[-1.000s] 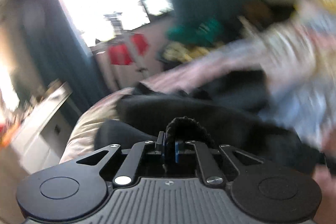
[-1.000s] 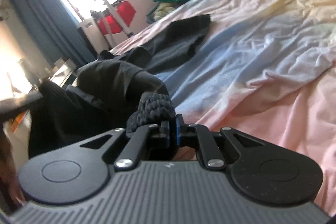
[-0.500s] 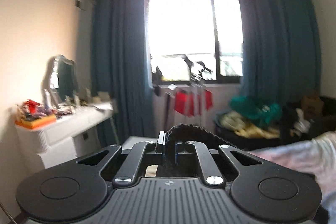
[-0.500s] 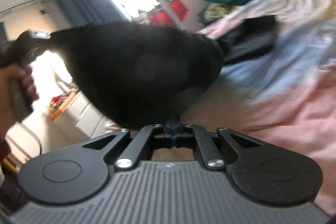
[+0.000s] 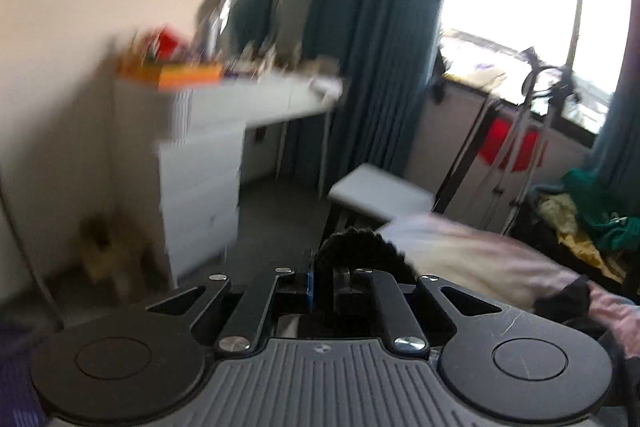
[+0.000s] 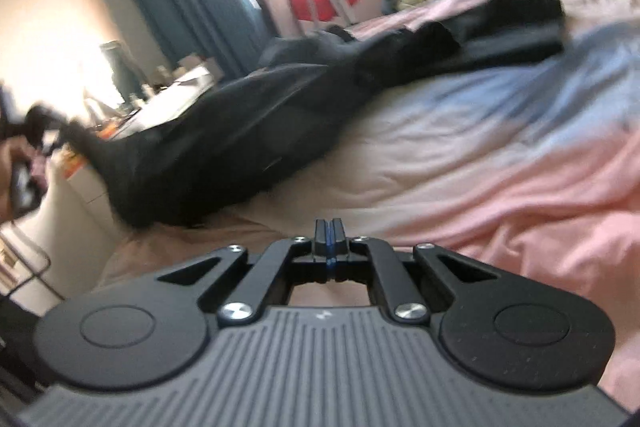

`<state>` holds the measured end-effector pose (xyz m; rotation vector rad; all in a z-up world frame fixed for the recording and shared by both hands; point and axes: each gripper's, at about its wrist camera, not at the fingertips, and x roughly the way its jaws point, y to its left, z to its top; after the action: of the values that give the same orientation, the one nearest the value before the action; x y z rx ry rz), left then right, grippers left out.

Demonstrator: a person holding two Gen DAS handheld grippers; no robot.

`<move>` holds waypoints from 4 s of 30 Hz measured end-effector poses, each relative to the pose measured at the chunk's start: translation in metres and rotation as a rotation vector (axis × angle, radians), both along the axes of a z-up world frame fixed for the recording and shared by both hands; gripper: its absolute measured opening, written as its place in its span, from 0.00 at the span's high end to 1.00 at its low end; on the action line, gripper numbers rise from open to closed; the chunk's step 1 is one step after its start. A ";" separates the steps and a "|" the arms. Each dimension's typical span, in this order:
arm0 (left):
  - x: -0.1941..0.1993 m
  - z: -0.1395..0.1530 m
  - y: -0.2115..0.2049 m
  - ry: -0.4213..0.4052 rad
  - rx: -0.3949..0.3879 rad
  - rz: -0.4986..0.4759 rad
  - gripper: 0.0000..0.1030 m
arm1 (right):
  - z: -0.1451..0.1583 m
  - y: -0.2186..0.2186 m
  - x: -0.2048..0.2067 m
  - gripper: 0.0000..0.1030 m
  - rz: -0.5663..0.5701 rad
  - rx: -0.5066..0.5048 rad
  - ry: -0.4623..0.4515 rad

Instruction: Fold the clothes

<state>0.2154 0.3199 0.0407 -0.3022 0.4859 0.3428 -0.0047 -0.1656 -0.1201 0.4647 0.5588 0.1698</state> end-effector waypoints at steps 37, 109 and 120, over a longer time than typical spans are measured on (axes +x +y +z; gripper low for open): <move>-0.080 -0.090 -0.335 0.070 0.356 -0.544 0.20 | 0.006 -0.059 -0.026 0.95 -0.338 -0.104 0.019; -0.183 -0.162 -0.186 -0.027 -0.200 -0.257 0.86 | 0.093 0.085 0.315 0.91 -0.113 -0.563 0.044; -0.198 -0.152 -0.195 -0.028 -0.092 -0.300 0.86 | 0.186 -0.126 0.142 0.92 -0.369 -0.396 -0.161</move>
<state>0.0171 0.1250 -0.1112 -0.3176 0.5119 0.0248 0.1377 -0.2913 0.0654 0.1592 0.3286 -0.2521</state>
